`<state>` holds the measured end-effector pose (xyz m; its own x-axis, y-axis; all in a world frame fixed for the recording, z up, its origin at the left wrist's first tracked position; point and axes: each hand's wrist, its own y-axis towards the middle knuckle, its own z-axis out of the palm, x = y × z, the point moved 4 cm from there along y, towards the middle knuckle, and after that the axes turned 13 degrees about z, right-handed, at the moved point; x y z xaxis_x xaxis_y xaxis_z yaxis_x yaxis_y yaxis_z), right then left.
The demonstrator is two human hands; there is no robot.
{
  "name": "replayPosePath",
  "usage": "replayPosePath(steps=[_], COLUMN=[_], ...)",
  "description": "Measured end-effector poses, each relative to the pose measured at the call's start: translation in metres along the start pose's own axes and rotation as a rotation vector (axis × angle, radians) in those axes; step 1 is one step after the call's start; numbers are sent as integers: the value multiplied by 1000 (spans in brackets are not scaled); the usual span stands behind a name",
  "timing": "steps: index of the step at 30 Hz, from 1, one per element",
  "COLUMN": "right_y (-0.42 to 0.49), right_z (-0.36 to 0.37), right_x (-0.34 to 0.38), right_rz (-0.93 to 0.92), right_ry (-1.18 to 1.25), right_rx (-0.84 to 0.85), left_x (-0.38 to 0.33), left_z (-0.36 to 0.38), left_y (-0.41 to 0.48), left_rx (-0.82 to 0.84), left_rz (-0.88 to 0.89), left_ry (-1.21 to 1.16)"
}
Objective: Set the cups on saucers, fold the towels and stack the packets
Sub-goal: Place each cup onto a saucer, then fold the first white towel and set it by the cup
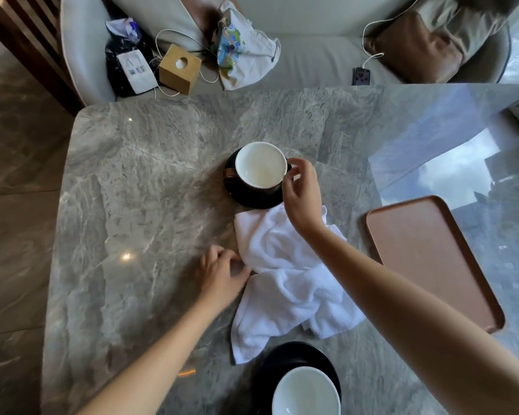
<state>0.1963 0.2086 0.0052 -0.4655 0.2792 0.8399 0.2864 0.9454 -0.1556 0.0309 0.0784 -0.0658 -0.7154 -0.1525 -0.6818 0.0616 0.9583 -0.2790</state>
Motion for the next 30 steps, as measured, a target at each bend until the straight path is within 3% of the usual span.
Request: replayPosePath(steps=[4,7,11,14,16,22,27,30], right_y=[-53,-94,-126,-132,-134,-126,-114,-113], right_z=[6,14,13,0,-11,-56,-88,-92], right_x=[11,5,-13,-16,-13,20,56,82], right_rz=[-224,-235,-195,-194,-185,-310,-244,-153], right_ry=[-98,-320,-573,-597,-608,-543,-420,-172], right_rx=[254,544,839,798,782,723,785,802], left_x=[-13,-24,-35,-42,-50,-60,-51,-39], left_z=[24,33,29,11,-8,-76,-144,-188], left_y=[-34,-45,-51,-58,-64,-72,-86,-98], left_rx=[54,98,26,27,42,139,249,246], left_rz=[-21,-29,-11,33,156,341,345,319], left_ry=[132,141,-337,-538,-593,-429,-367,-351])
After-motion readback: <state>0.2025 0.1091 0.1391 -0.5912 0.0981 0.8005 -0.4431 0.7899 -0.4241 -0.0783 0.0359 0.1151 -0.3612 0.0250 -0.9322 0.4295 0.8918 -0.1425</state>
